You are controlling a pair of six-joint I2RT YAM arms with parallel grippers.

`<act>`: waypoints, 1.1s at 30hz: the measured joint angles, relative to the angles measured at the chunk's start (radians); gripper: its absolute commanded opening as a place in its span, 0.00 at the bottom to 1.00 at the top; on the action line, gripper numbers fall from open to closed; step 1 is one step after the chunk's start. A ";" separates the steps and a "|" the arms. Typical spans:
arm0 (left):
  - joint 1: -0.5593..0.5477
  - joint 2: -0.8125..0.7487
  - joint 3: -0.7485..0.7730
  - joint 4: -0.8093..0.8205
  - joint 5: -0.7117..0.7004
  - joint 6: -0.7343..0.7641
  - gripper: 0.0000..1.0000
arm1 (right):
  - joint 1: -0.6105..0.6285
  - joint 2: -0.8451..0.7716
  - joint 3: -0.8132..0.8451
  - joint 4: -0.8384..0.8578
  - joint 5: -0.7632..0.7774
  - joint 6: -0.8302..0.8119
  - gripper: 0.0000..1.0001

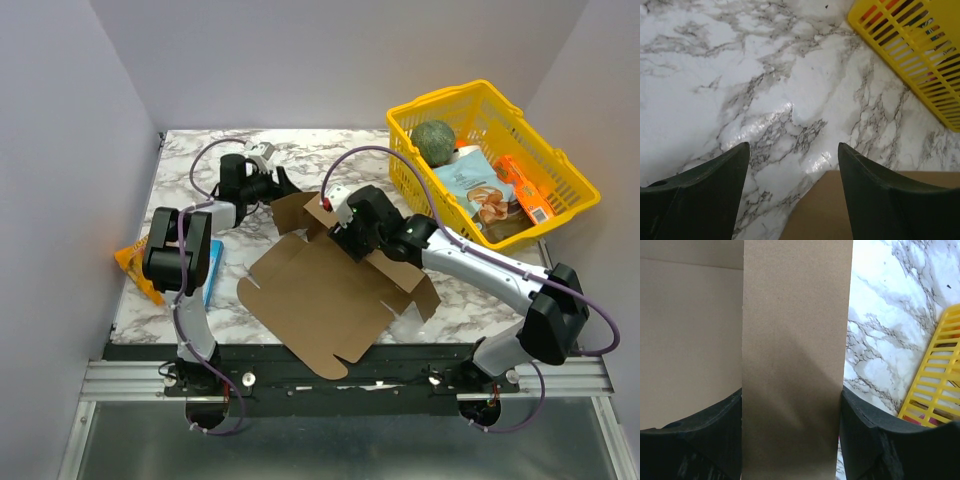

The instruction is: Fold the paper box

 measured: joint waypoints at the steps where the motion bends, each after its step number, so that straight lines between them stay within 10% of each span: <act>1: 0.003 -0.012 -0.030 0.008 0.011 -0.006 0.76 | 0.000 0.001 0.000 0.000 0.003 0.001 0.61; 16: 0.005 -0.281 -0.214 0.160 0.031 -0.091 0.82 | 0.005 0.014 0.002 0.010 0.052 0.027 0.61; 28: -0.006 -0.605 -0.302 0.038 -0.300 -0.058 0.93 | 0.006 0.014 0.002 0.015 0.051 0.041 0.61; 33: -0.002 -0.582 -0.353 0.080 -0.187 0.033 0.91 | 0.006 0.014 0.002 0.016 0.051 0.041 0.61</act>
